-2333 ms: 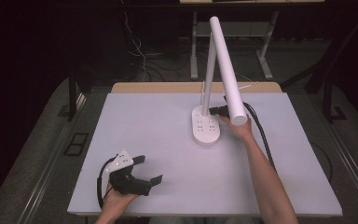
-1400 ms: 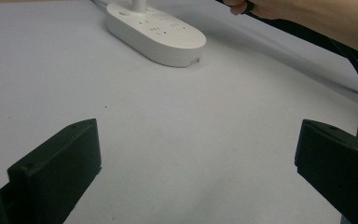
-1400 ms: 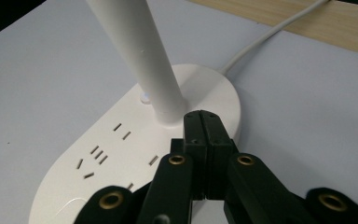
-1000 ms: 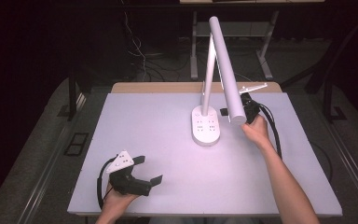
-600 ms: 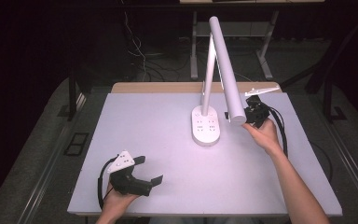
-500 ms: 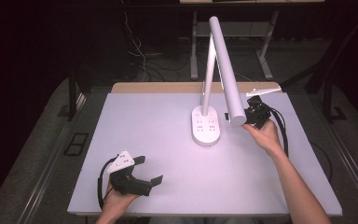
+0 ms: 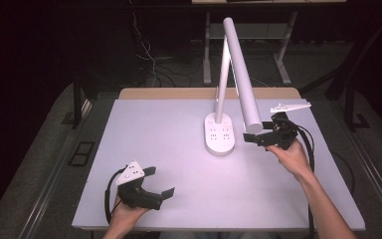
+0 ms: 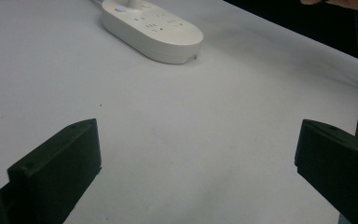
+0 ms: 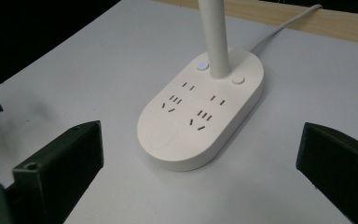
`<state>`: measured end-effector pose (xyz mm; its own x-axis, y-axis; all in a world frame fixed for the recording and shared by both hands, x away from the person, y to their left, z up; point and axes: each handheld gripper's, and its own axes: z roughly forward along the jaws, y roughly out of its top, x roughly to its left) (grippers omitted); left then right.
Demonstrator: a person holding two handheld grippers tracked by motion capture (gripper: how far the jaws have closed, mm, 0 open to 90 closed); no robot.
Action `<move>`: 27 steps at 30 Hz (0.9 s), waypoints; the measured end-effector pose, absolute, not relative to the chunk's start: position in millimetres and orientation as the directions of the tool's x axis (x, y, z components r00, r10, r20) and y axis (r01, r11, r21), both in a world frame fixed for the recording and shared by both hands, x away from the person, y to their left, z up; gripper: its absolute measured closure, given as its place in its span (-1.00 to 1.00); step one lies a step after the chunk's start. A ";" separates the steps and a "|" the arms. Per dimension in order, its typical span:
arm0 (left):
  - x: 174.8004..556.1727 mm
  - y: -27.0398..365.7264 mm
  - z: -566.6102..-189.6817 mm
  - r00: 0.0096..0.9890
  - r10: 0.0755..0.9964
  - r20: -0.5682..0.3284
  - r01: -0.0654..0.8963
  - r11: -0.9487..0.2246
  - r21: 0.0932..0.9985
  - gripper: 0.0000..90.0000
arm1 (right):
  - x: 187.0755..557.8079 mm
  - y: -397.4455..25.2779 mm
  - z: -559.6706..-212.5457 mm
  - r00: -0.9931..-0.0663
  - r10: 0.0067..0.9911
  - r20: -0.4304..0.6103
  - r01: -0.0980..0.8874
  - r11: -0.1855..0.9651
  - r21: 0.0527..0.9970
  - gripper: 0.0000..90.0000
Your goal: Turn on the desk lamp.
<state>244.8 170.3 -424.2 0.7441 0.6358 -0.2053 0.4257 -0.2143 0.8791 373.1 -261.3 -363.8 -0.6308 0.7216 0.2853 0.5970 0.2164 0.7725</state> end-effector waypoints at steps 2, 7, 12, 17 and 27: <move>244.7 170.6 -424.1 0.744 0.636 -0.205 0.425 -0.214 0.879 -1.00 | 365.2 -263.5 -363.3 -0.630 0.719 0.293 0.598 0.208 0.774 -0.99; 244.6 170.6 -424.2 0.742 0.638 -0.205 0.426 -0.213 0.879 -1.00 | 348.8 -269.9 -364.1 -0.642 0.708 0.293 0.587 0.208 0.783 -0.99; 245.0 170.0 -424.4 0.741 0.640 -0.205 0.428 -0.214 0.878 -1.00 | 331.9 -277.8 -367.5 -0.643 0.705 0.300 0.583 0.197 0.788 -0.99; 244.6 169.2 -424.7 0.741 0.639 -0.207 0.429 -0.213 0.878 -1.00 | 315.3 -286.6 -373.3 -0.639 0.705 0.309 0.584 0.182 0.791 -0.99; 244.5 168.8 -424.8 0.745 0.637 -0.200 0.428 -0.226 0.875 -1.00 | 286.4 -288.9 -389.8 -0.640 0.700 0.316 0.583 0.176 0.793 -0.99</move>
